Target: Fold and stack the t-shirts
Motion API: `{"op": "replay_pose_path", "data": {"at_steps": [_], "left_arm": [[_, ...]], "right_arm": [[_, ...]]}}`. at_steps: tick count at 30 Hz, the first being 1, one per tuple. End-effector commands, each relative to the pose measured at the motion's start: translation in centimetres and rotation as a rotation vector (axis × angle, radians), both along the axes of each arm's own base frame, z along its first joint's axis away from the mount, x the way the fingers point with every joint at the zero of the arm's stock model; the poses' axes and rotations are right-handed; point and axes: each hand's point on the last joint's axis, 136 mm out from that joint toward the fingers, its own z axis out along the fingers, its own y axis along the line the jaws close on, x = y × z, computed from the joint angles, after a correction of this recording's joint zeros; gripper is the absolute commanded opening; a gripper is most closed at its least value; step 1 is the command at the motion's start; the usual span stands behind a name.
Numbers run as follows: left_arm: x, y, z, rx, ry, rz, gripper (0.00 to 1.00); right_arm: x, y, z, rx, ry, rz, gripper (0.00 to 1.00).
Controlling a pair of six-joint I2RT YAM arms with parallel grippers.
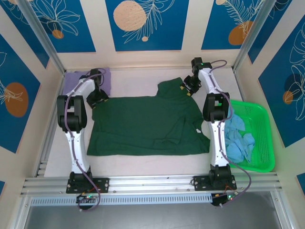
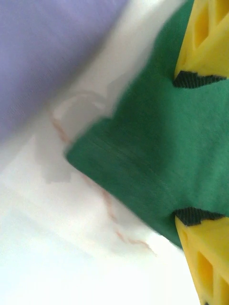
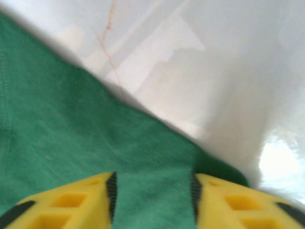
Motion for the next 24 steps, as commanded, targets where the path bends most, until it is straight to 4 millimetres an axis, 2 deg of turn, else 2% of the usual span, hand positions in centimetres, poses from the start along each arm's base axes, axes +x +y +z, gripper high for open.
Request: {"op": "replay_pose_path", "data": {"at_steps": [1,3,5,7,10,13,16,19,21,24], "left_arm": [[2.0,-0.6,2.6,-0.038,-0.078,-0.024,0.8],[1.7,-0.9,4.7,-0.023,-0.121,-0.012,0.83],[0.2,-0.7,6.4,-0.001,-0.14,0.024,0.84],[-2.0,-1.3,7.2,-0.014,-0.136,0.031,0.82],[-5.4,-4.5,7.7,-0.107,-0.127,-0.051,0.75],[-10.3,-8.2,7.1,-0.169,-0.054,-0.177,0.71],[-15.9,-10.2,5.3,-0.209,0.011,-0.209,0.66],[-20.2,-10.2,2.6,-0.205,0.071,-0.192,0.58],[-22.6,-9.8,1.1,-0.208,0.137,-0.163,0.52],[-24.3,-9.0,-0.3,-0.184,0.166,-0.173,0.5]], "right_arm": [[-0.1,0.4,6.7,-0.018,-0.112,0.045,0.59],[-1.3,0.9,9.6,-0.046,-0.152,0.072,0.65],[-3.1,1.8,10.9,-0.05,-0.153,0.109,0.65],[-5.6,2.2,11.2,-0.067,-0.121,0.137,0.64],[-9.7,3.4,10.6,-0.011,-0.09,0.174,0.59],[-15.0,3.8,8.4,0.049,-0.015,0.163,0.56],[-20.7,3.4,6.0,0.043,0.103,0.143,0.53],[-25.4,2.5,3.9,-0.008,0.199,0.147,0.44],[-28.2,3.2,2.8,0.013,0.262,0.167,0.35],[-31.8,3.7,1.7,-0.057,0.326,0.174,0.33]]}}
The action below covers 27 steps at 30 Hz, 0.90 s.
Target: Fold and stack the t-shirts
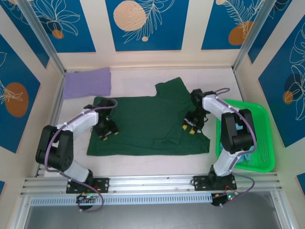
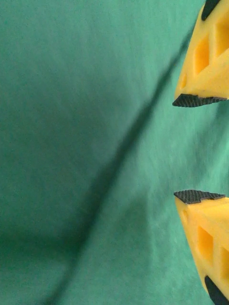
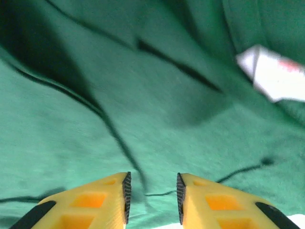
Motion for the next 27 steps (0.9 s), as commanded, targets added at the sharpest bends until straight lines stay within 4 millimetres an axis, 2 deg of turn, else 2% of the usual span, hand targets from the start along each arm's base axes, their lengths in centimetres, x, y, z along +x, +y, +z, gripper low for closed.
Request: {"op": "replay_pose_path", "data": {"at_steps": [1,4,8,11,14,18,27], "left_arm": [[-0.8,0.5,-0.4,0.001,-0.005,0.007,0.5],[-1.1,1.4,-1.9,0.057,0.042,-0.047,0.5],[-2.7,2.9,-4.3,0.133,0.135,-0.055,0.44],[-3.0,3.4,-4.2,0.159,0.132,-0.032,0.43],[-4.4,4.0,-4.2,0.191,0.202,-0.002,0.43],[-6.3,3.7,-4.3,0.166,0.244,0.047,0.41],[-9.1,4.2,-3.8,0.203,0.26,0.096,0.41]], "right_arm": [[-3.1,1.1,0.4,-0.043,0.008,-0.007,0.33],[-4.7,1.5,0.0,-0.082,0.014,-0.036,0.32],[-6.1,0.7,-0.7,-0.167,0.043,-0.052,0.3],[-7.5,0.3,-2.0,-0.172,0.082,-0.073,0.29],[-8.7,-0.3,-3.0,-0.189,0.125,-0.07,0.29],[-10.1,-1.1,-3.2,-0.212,0.152,-0.044,0.29],[-11.1,-2.2,-2.4,-0.243,0.164,0.019,0.29]]}}
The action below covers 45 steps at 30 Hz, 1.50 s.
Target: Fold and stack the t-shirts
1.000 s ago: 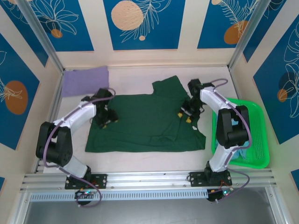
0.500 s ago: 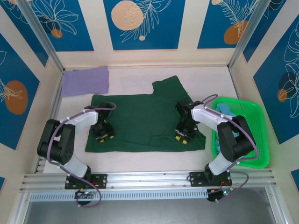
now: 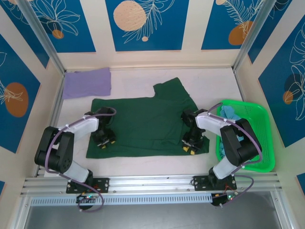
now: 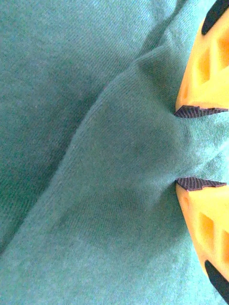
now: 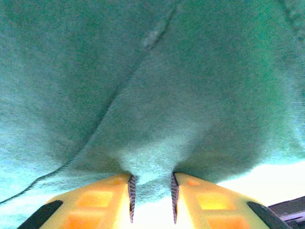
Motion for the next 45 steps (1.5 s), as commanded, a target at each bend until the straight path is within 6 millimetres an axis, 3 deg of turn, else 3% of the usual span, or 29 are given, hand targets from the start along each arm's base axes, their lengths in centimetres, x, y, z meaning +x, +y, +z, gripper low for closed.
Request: {"op": "replay_pose_path", "data": {"at_steps": [1,4,7,10,14,19,22,26,32,45], "left_arm": [[-6.0,2.9,-1.3,0.14,0.191,0.039,0.41],[-7.0,3.3,-0.8,0.152,0.186,0.054,0.41],[-6.9,3.5,-0.1,0.149,0.141,0.054,0.48],[-4.9,3.1,1.3,0.132,0.075,0.013,0.53],[-0.9,1.5,4.1,0.075,-0.054,-0.072,0.62],[2.4,-0.2,7.4,0.007,-0.182,-0.143,0.63],[2.3,-1.3,7.8,-0.051,-0.207,-0.156,0.64],[1.8,-2.4,7.4,-0.106,-0.226,-0.184,0.67],[1.0,-3.4,6.7,-0.121,-0.222,-0.274,0.67],[-3.6,-0.6,2.9,0.031,-0.05,-0.253,0.62]], "right_arm": [[-1.7,-1.4,0.7,-0.045,0.041,0.022,0.29],[-2.2,-1.5,1.0,-0.035,0.034,0.015,0.3],[-2.3,-1.3,1.2,0.0,0.02,0.012,0.3],[-0.7,0.0,2.1,0.084,-0.088,0.044,0.31],[1.7,2.4,3.7,0.24,-0.252,0.045,0.33],[2.3,3.6,3.6,0.295,-0.241,0.024,0.32],[2.2,4.6,2.9,0.315,-0.196,0.038,0.33],[2.9,5.9,3.0,0.345,-0.235,0.056,0.41],[3.5,6.5,2.5,0.356,-0.243,0.059,0.43],[4.6,8.3,1.8,0.35,-0.226,0.075,0.39]]}}
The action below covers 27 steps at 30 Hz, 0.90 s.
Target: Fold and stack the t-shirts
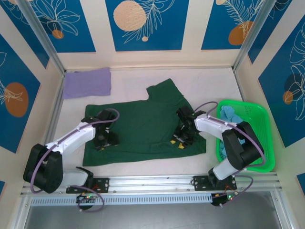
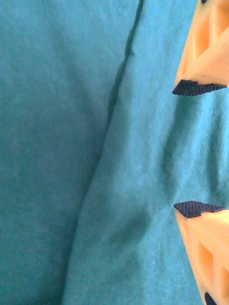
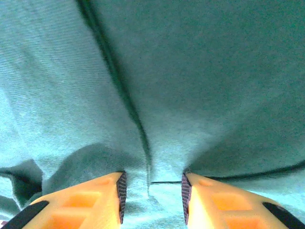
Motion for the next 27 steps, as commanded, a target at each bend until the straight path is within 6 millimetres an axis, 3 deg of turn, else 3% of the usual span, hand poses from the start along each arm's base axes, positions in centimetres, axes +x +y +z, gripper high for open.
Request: {"op": "replay_pose_path", "data": {"at_steps": [1,6,9,18,27], "left_arm": [[-1.5,1.2,-0.8,0.073,0.05,0.014,0.62],[-2.0,1.6,-1.9,0.096,0.086,0.024,0.62],[-2.2,1.7,-2.2,0.101,0.093,0.027,0.61],[-2.2,2.2,-2.3,0.134,0.095,0.027,0.61],[-1.9,2.4,-2.1,0.147,0.085,0.022,0.61]], "right_arm": [[0.4,1.0,0.8,0.028,-0.005,-0.004,0.38],[0.4,1.1,0.4,0.021,0.006,0.0,0.34],[0.7,1.2,0.4,0.02,0.007,0.001,0.22],[1.1,1.5,1.0,0.026,-0.003,-0.005,0.0],[2.4,2.9,2.7,0.073,-0.008,-0.02,0.0]]}}
